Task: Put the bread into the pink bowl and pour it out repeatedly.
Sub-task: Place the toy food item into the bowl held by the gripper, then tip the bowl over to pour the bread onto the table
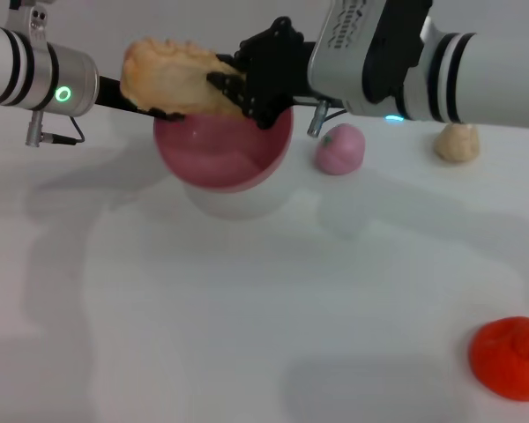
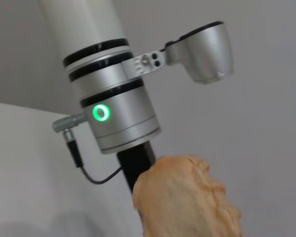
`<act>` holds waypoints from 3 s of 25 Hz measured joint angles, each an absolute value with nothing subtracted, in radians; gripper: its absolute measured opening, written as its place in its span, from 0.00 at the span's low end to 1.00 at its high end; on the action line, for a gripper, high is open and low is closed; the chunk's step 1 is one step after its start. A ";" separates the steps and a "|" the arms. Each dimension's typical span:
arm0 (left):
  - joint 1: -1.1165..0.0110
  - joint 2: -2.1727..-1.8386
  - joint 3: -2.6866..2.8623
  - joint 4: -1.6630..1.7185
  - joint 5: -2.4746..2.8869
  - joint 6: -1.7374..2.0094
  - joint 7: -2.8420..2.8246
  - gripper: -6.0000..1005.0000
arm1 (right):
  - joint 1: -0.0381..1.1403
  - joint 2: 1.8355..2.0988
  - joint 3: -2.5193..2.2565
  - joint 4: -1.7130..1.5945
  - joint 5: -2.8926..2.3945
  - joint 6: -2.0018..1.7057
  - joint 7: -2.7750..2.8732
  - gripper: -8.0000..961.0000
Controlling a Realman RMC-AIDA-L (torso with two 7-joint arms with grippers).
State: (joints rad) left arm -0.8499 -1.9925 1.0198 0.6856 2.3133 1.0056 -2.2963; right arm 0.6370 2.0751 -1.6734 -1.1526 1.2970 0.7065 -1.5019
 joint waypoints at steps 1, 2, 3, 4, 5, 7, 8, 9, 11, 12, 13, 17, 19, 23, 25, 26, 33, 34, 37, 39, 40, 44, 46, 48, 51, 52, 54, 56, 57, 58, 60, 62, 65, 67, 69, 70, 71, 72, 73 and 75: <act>-0.850 -1.993 1.020 0.686 2.313 1.006 -2.296 0.05 | 0.640 2.075 -1.682 -1.153 1.287 0.710 -1.501 0.13; -0.850 -1.993 1.020 0.686 2.313 1.006 -2.296 0.05 | 0.641 2.074 -1.689 -1.153 1.278 0.712 -1.499 0.13; -0.850 -1.992 1.020 0.686 2.313 1.006 -2.296 0.05 | 0.643 2.074 -1.696 -1.155 1.266 0.712 -1.497 0.13; -0.850 -1.992 1.020 0.686 2.313 1.007 -2.296 0.05 | 0.643 2.074 -1.702 -1.156 1.258 0.712 -1.495 0.13; -0.850 -1.992 1.020 0.686 2.313 1.007 -2.296 0.05 | 0.643 2.074 -1.706 -1.156 1.255 0.710 -1.495 0.14; -0.850 -1.993 1.020 0.686 2.313 1.008 -2.296 0.05 | 0.643 2.074 -1.712 -1.156 1.251 0.706 -1.496 0.16; -0.850 -1.993 1.020 0.686 2.313 1.008 -2.296 0.05 | 0.642 2.074 -1.712 -1.157 1.251 0.706 -1.496 0.17; -0.850 -1.993 1.020 0.686 2.313 1.009 -2.296 0.05 | 0.642 2.074 -1.712 -1.158 1.250 0.706 -1.496 0.18; -0.850 -1.993 1.020 0.686 2.313 1.009 -2.296 0.05 | 0.639 2.074 -1.712 -1.159 1.249 0.704 -1.496 0.24; -0.850 -1.992 1.020 0.686 2.313 1.008 -2.296 0.05 | 0.639 2.074 -1.712 -1.159 1.249 0.703 -1.496 0.28; -0.850 -1.992 1.020 0.686 2.313 1.008 -2.296 0.05 | 0.638 2.074 -1.712 -1.159 1.249 0.703 -1.495 0.33; -0.850 -1.992 1.020 0.686 2.313 1.007 -2.296 0.05 | 0.636 2.074 -1.712 -1.161 1.248 0.703 -1.494 0.44; -0.850 -1.992 1.020 0.684 2.313 1.006 -2.296 0.05 | 0.636 2.074 -1.712 -1.164 1.248 0.703 -1.493 0.46; -0.849 -1.985 1.019 0.681 2.313 1.003 -2.296 0.05 | 0.626 2.074 -1.712 -1.189 1.245 0.712 -1.482 0.50; -0.848 -1.983 1.018 0.680 2.313 1.002 -2.296 0.05 | 0.607 2.074 -1.721 -1.231 1.223 0.727 -1.456 0.50; -0.845 -1.974 1.012 0.678 2.313 0.998 -2.296 0.05 | 0.597 2.074 -1.727 -1.255 1.205 0.732 -1.442 0.50; -0.840 -1.968 1.010 0.676 2.313 0.997 -2.296 0.05 | 0.543 2.077 -1.739 -1.347 1.129 0.740 -1.378 0.50; -0.839 -1.968 1.010 0.676 2.313 0.997 -2.296 0.05 | 0.532 2.079 -1.735 -1.360 1.129 0.736 -1.378 0.50; -0.838 -1.968 1.013 0.676 2.313 0.992 -2.296 0.05 | 0.503 2.082 -1.717 -1.400 1.129 0.722 -1.379 0.50; -0.837 -1.968 1.015 0.676 2.313 0.990 -2.296 0.05 | 0.475 2.086 -1.699 -1.438 1.135 0.699 -1.381 0.50; -0.837 -1.968 1.015 0.676 2.313 0.990 -2.296 0.05 | 0.465 2.087 -1.694 -1.449 1.141 0.684 -1.381 0.50; -0.835 -1.977 1.016 0.683 2.313 0.990 -2.292 0.05 | 0.417 2.090 -1.667 -1.479 1.206 0.587 -1.385 0.50; -0.835 -1.986 1.016 0.686 2.313 0.989 -2.287 0.05 | 0.398 2.090 -1.646 -1.474 1.265 0.523 -1.387 0.50; -0.835 -1.992 1.018 0.687 2.313 0.985 -2.285 0.05 | 0.386 2.090 -1.625 -1.457 1.318 0.451 -1.388 0.50; -0.836 -2.003 1.019 0.688 2.313 0.972 -2.284 0.05 | 0.378 2.090 -1.597 -1.407 1.404 0.329 -1.393 0.50; -0.836 -2.007 1.020 0.688 2.313 0.968 -2.283 0.05 | 0.376 2.090 -1.589 -1.388 1.433 0.298 -1.395 0.50; -0.836 -2.010 1.020 0.689 2.313 0.964 -2.283 0.05 | 0.371 2.090 -1.572 -1.356 1.491 0.270 -1.414 0.50; -0.837 -2.015 1.021 0.689 2.313 0.958 -2.282 0.05 | 0.364 2.088 -1.555 -1.328 1.572 0.266 -1.466 0.50; -0.837 -2.028 1.021 0.692 2.313 0.949 -2.271 0.05 | 0.360 2.088 -1.545 -1.315 1.622 0.268 -1.504 0.50; -0.836 -2.036 1.021 0.697 2.313 0.946 -2.266 0.05 | 0.352 2.088 -1.533 -1.295 1.709 0.282 -1.568 0.50; -0.835 -2.047 1.022 0.705 2.313 0.941 -2.260 0.05 | 0.341 2.089 -1.506 -1.252 1.882 0.341 -1.719 0.50; -0.834 -2.052 1.025 0.708 2.312 0.937 -2.259 0.05 | 0.332 2.087 -1.477 -1.180 2.094 0.456 -1.907 0.50; -0.835 -2.054 1.031 0.706 2.307 0.933 -2.259 0.05 | 0.318 2.082 -1.448 -1.031 2.409 0.710 -2.217 0.50; -0.835 -2.057 1.034 0.705 2.304 0.932 -2.258 0.05 | 0.314 2.081 -1.435 -0.961 2.516 0.823 -2.339 0.50; -0.836 -2.059 1.035 0.705 2.301 0.931 -2.258 0.05 | 0.314 2.081 -1.422 -0.914 2.552 0.878 -2.398 0.50; -0.836 -2.060 1.036 0.705 2.300 0.930 -2.258 0.05 | 0.314 2.081 -1.413 -0.896 2.554 0.893 -2.410 0.50; -0.836 -2.061 1.039 0.706 2.293 0.927 -2.258 0.05 | 0.314 2.081 -1.399 -0.883 2.553 0.902 -2.414 0.50; -0.835 -2.062 1.048 0.707 2.280 0.922 -2.254 0.05 | 0.313 2.081 -1.384 -0.867 2.551 0.914 -2.418 0.50; -0.835 -2.062 1.048 0.707 2.280 0.922 -2.254 0.05 | 0.313 2.081 -1.360 -0.849 2.548 0.932 -2.425 0.50; -0.831 -2.063 1.077 0.706 2.226 0.902 -2.235 0.05 | 0.313 2.080 -1.313 -0.814 2.543 0.972 -2.441 0.50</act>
